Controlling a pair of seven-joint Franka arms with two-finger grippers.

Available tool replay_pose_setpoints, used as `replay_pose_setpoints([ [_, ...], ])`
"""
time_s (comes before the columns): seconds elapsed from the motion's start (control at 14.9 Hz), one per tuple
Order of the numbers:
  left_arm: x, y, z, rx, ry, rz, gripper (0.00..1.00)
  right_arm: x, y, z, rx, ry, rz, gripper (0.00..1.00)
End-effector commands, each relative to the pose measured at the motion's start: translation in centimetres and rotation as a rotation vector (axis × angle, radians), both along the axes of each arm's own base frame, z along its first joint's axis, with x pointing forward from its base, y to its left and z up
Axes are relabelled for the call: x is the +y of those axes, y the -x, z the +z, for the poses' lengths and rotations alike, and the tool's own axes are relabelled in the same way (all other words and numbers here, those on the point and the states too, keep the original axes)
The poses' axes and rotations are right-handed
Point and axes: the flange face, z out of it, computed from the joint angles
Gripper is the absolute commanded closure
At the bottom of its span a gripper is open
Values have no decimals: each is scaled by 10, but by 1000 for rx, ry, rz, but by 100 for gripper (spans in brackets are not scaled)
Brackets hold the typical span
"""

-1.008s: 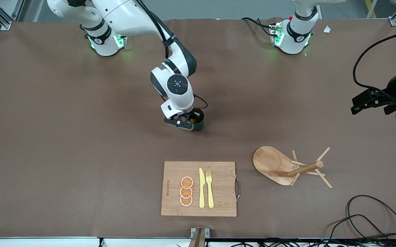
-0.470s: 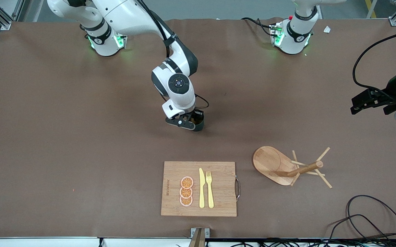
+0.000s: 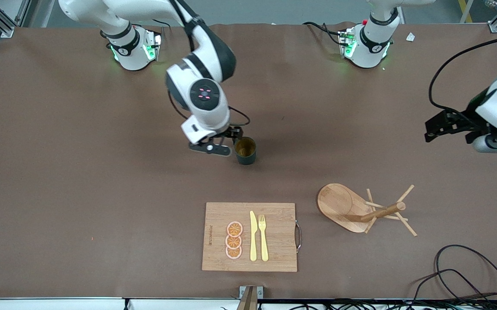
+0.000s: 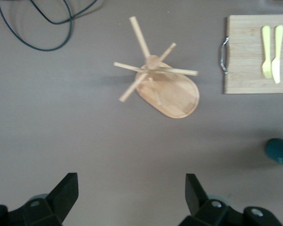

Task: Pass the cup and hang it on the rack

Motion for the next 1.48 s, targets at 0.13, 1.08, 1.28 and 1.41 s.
replay_pose_setpoints([
  [0.13,-122,25,-18,44,15,254,0,-133,-36,63,4,-43,92,0],
  [1.08,-442,146,-207,-274,-174,521,0,-492,-61,135,16,-39,256,0],
  [1.28,-491,189,-263,-454,-248,432,0,-505,-65,155,-20,-27,230,0],
  [1.41,-521,211,-304,-558,-252,447,0,-507,-69,167,-16,-24,228,0],
])
